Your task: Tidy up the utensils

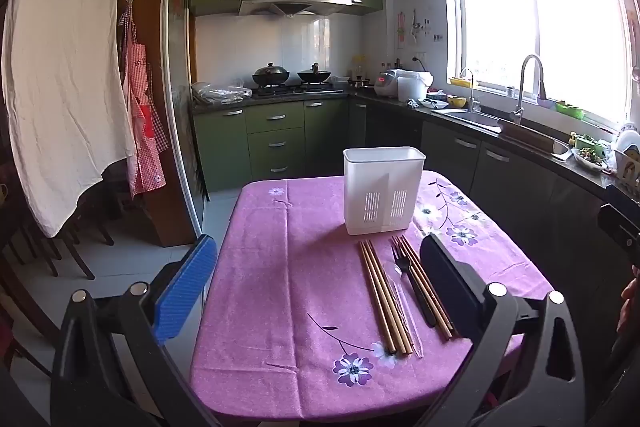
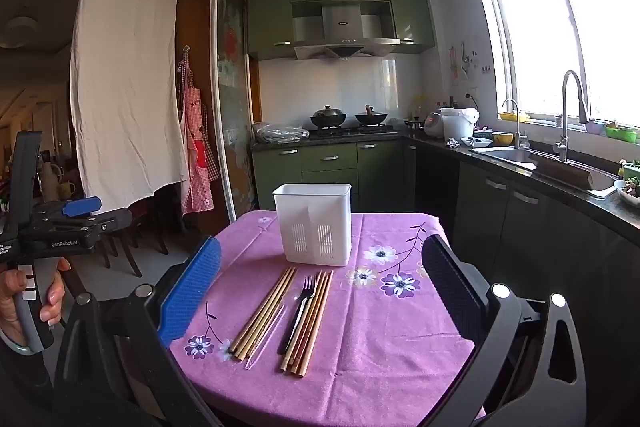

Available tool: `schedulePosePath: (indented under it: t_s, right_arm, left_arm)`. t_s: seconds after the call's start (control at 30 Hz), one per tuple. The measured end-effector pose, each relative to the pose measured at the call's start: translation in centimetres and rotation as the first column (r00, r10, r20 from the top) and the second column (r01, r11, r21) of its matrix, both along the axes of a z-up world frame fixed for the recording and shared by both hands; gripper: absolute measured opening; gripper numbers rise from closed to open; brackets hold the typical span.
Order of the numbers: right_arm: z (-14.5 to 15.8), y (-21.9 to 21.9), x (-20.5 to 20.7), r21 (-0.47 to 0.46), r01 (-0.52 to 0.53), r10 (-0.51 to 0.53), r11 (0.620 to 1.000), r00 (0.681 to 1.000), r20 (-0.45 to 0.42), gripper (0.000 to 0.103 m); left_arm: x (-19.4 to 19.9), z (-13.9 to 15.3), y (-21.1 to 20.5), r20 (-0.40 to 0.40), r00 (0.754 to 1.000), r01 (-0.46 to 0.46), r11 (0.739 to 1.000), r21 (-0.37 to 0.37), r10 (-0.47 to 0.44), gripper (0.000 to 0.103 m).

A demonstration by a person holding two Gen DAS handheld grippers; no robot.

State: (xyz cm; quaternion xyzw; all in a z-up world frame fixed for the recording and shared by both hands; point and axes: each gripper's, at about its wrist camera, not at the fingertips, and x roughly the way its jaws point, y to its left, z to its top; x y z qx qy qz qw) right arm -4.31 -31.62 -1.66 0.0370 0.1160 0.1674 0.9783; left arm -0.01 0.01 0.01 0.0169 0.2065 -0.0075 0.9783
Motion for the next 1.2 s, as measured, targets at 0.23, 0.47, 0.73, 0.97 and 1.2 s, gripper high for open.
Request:
schedulePosePath:
  t_s: [0.23,0.47,0.73,0.97,1.2]
  right_arm:
    - [0.0,0.1,0.0,0.001,-0.001,0.001,1.000,1.000,0.003,0.099]
    - [-0.4,0.1,0.0,0.000,-0.001,0.001,1.000,1.000,0.001,0.099]
    - [-0.6,0.2,0.5,-0.004,0.001,-0.001,1.000,1.000,-0.004,0.099]
    - [-0.8,0.1,0.8,-0.006,0.002,-0.002,1.000,1.000,-0.012,0.099]
    - [-0.5,0.2,0.7,-0.008,0.001,-0.001,1.000,1.000,-0.016,0.099]
  left_arm:
    - [0.1,-0.5,0.3,-0.004,1.000,-0.001,1.000,-0.003,0.001,0.097]
    - [0.0,-0.6,0.2,-0.006,1.000,0.000,1.000,0.001,0.000,0.097]
    - [0.1,-0.8,0.1,-0.009,1.000,-0.001,1.000,0.002,0.001,0.097]
    - [0.3,-1.0,0.1,-0.011,1.000,-0.002,1.000,0.004,0.002,0.097]
    - [0.3,-1.1,0.1,-0.013,1.000,0.000,1.000,0.004,0.000,0.097]
